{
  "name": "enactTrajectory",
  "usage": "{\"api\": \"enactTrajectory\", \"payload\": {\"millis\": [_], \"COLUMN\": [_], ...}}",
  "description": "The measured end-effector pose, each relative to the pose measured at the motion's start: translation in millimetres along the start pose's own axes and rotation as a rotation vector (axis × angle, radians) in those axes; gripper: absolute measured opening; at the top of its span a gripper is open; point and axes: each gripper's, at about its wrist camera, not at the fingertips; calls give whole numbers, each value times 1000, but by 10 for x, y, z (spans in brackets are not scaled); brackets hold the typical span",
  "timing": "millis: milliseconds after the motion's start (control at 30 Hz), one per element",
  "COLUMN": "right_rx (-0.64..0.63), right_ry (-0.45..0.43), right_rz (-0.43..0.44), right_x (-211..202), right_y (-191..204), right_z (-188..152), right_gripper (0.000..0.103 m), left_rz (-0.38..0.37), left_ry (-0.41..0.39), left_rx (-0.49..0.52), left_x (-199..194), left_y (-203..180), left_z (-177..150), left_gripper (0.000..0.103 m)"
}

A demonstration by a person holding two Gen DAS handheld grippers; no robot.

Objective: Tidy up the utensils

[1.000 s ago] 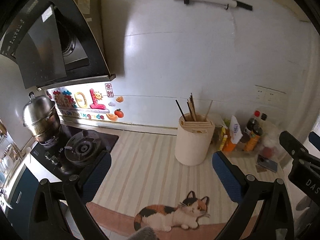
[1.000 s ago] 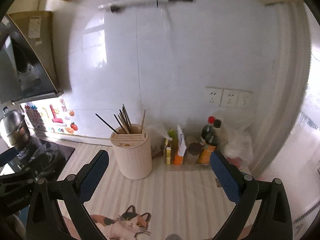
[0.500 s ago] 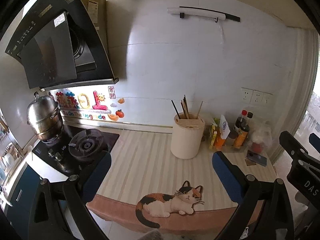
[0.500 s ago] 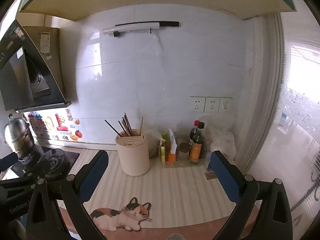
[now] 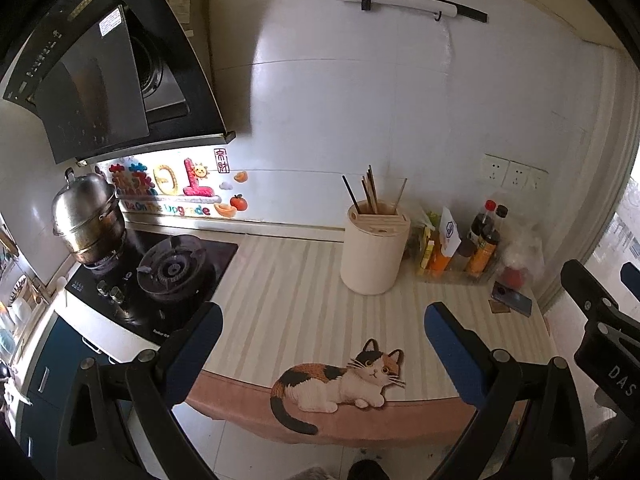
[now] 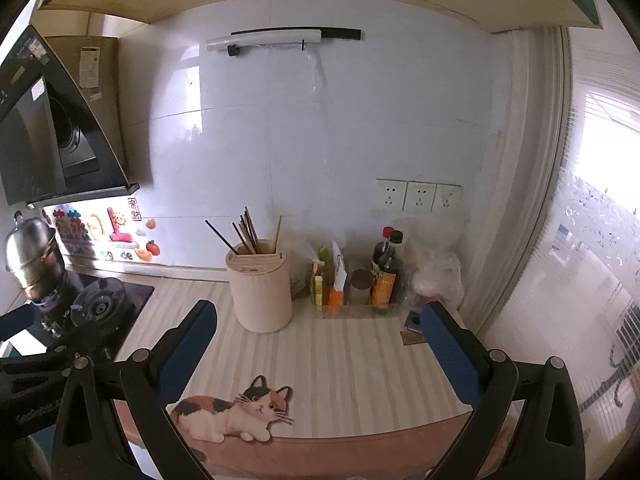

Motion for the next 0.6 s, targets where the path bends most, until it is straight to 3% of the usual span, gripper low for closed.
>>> {"api": "enactTrajectory", "payload": {"millis": [600], "right_rx": [-2], "right_ry": [33], "right_rz": [1], "right_x": [158], "right_y": [41], "right_z": [54], "right_gripper": [103], "left_rz": [0], "left_ry": [-4], "left_rx": [2], "left_x": [76], "left_y": [41], "left_z": [79], "left_gripper": [103]}}
Point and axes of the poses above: each gripper's, at about its wrist camera, not at the fingertips, and x roughly the way its jaws point, y to its left, z to its top, and after that the axes turned 13 degrees about z, right-handed
